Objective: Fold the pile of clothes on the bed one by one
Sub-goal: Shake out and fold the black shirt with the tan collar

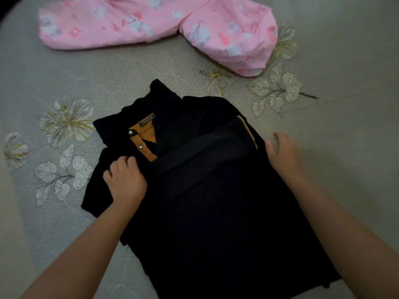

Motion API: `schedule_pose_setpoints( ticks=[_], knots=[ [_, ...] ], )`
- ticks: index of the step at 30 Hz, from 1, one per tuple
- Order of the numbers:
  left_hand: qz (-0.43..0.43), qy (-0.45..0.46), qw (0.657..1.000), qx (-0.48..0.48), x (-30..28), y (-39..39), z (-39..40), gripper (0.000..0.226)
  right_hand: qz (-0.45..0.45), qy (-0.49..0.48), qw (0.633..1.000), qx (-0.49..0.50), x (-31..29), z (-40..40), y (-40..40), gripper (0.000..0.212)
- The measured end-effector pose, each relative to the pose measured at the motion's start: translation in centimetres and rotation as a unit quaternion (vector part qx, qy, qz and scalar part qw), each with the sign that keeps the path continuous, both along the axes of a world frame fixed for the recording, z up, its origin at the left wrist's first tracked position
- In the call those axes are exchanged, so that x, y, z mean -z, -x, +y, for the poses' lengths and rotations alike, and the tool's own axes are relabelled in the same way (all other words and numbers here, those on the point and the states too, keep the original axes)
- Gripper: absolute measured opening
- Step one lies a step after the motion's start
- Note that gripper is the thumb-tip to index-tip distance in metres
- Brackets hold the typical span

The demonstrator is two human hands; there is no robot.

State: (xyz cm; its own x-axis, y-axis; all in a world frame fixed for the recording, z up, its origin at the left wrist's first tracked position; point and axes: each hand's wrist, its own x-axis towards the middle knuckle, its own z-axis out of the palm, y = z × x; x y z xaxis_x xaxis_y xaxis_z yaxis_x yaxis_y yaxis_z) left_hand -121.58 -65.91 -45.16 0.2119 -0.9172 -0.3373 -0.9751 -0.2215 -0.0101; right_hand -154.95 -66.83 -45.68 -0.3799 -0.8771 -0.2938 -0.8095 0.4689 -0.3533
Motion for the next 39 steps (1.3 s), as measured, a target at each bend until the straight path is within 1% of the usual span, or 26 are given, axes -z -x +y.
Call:
schedule_pose_setpoints(
  ticks=[2,4,6,8,10,12,14,16,18,20,21,22,24,27,28,30,32,34,37,39],
  knots=[
    [0.04,0.015,0.996,0.076,-0.5,2.3,0.4,0.04,0.022,-0.065,0.998,0.003,-0.3,3.5,3.1,0.042],
    [0.073,-0.011,0.984,0.165,-0.5,5.5,1.3,0.049,0.05,-0.165,0.985,-0.004,-0.6,7.5,5.9,0.045],
    [0.099,-0.046,0.969,0.222,0.2,9.3,2.1,0.055,0.068,-0.243,0.968,-0.017,-0.6,11.4,7.7,0.041],
    [0.117,-0.072,0.965,0.223,1.2,12.9,2.7,0.059,0.051,-0.28,0.958,-0.028,-0.4,14.4,8.4,0.033],
    [0.122,-0.099,0.97,0.185,1.9,15.7,2.8,0.062,-0.005,-0.281,0.96,-0.01,-0.1,16.3,8.7,0.026],
    [0.097,-0.119,0.975,0.162,2.7,16.8,2.6,0.065,-0.034,-0.241,0.969,0.028,0.1,16.3,9.6,0.023],
    [0.052,-0.126,0.973,0.187,2.9,17.1,2.5,0.066,-0.037,-0.15,0.98,0.123,-0.5,14.3,11.5,0.02],
    [0.033,-0.147,0.969,0.194,2.1,16.9,1.6,0.063,-0.065,-0.047,0.969,0.234,-1.7,10.9,13.9,0.019],
    [0.002,-0.181,0.96,0.213,0.5,17.3,-0.6,0.047,-0.099,0.029,0.949,0.299,-3.4,6.9,15.6,0.02],
    [-0.025,-0.193,0.947,0.255,-1.7,18.5,-3.1,0.034,-0.149,0.08,0.933,0.317,-5.4,3.1,15.7,0.018],
    [-0.013,-0.182,0.947,0.264,-2.9,19.2,-4.1,0.031,-0.171,0.104,0.927,0.317,-6.5,1.3,15.3,0.015],
    [0.008,-0.164,0.951,0.262,-3.9,19.8,-4.9,0.03,-0.181,0.126,0.925,0.309,-7.8,-0.4,14.7,0.012],
    [0.045,-0.122,0.961,0.244,-6.0,20.1,-5.6,0.031,-0.19,0.171,0.922,0.29,-10.6,-3.8,13.6,0.013],
    [0.079,-0.099,0.968,0.215,-7.9,17.9,-5.5,0.034,-0.232,0.227,0.9,0.293,-15.1,-8.2,12.5,0.014],
    [0.086,-0.1,0.971,0.197,-8.5,16.6,-5.4,0.035,-0.236,0.234,0.9,0.283,-16.4,-9.3,12.0,0.015],
    [0.102,-0.094,0.979,0.15,-9.8,14.1,-5.5,0.038,-0.221,0.24,0.917,0.229,-18.4,-10.6,9.9,0.02],
    [0.111,-0.069,0.986,0.099,-11.3,11.6,-5.9,0.038,-0.225,0.241,0.932,0.149,-19.7,-10.7,5.7,0.023],
    [0.125,-0.027,0.99,0.058,-12.6,9.2,-5.9,0.033,-0.24,0.238,0.939,0.056,-20.2,-9.9,0.6,0.024],
    [0.171,0.055,0.984,-0.014,-13.4,4.6,-3.9,0.021,-0.286,0.208,0.932,-0.083,-19.2,-7.0,-7.6,0.024],
    [0.213,0.087,0.967,-0.11,-12.6,0.9,-1.1,0.028,-0.308,0.156,0.914,-0.214,-17.2,-3.6,-12.3,0.023]
  ],
)
